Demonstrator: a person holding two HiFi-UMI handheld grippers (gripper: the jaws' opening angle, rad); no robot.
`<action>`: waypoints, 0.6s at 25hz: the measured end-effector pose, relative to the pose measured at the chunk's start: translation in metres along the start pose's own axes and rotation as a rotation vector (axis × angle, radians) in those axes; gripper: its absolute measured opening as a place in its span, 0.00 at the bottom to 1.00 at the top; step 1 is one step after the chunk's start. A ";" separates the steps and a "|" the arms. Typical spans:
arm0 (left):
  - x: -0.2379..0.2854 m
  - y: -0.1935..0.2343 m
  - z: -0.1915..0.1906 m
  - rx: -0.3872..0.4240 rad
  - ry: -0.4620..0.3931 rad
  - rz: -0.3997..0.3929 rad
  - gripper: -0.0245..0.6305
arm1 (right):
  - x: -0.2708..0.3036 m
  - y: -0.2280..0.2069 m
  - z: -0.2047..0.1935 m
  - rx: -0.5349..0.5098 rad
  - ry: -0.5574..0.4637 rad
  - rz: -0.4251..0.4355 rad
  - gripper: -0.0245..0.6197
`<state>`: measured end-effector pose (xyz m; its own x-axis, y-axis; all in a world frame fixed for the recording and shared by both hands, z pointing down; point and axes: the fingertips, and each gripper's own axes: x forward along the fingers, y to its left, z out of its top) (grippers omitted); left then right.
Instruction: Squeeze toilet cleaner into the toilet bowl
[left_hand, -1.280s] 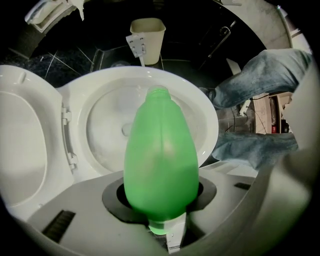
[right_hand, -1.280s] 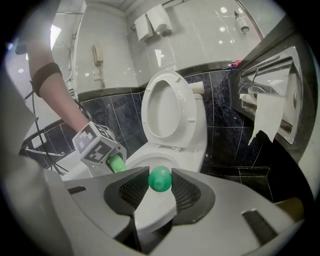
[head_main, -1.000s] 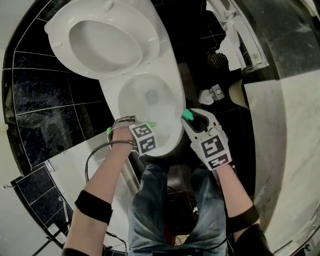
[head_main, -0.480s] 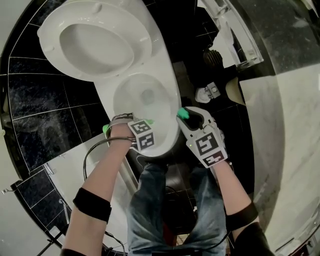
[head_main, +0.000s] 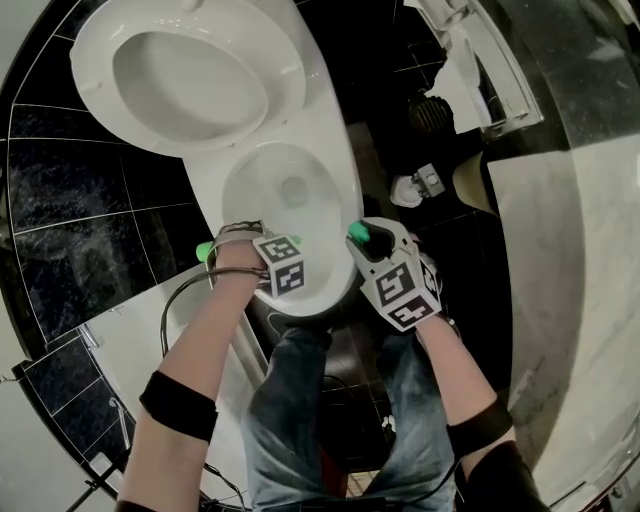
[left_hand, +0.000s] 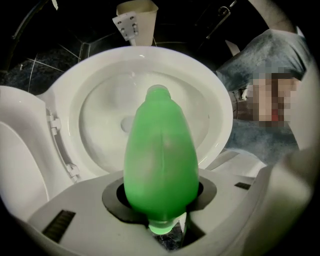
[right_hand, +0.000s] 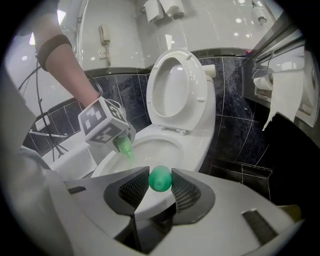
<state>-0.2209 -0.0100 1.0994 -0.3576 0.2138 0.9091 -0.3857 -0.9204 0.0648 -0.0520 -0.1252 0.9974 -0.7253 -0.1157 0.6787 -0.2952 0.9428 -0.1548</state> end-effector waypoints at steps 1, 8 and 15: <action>0.002 0.001 -0.001 0.007 0.007 0.006 0.30 | 0.003 0.001 -0.003 -0.005 0.008 0.002 0.28; 0.010 0.004 -0.003 0.025 0.026 0.024 0.30 | 0.018 0.005 -0.015 -0.023 0.044 0.006 0.28; 0.012 0.005 -0.001 0.048 0.047 0.041 0.30 | 0.024 0.005 -0.019 -0.035 0.057 0.002 0.28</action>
<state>-0.2281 -0.0113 1.1102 -0.4117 0.1900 0.8913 -0.3293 -0.9430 0.0489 -0.0592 -0.1172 1.0260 -0.6886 -0.0968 0.7187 -0.2711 0.9536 -0.1312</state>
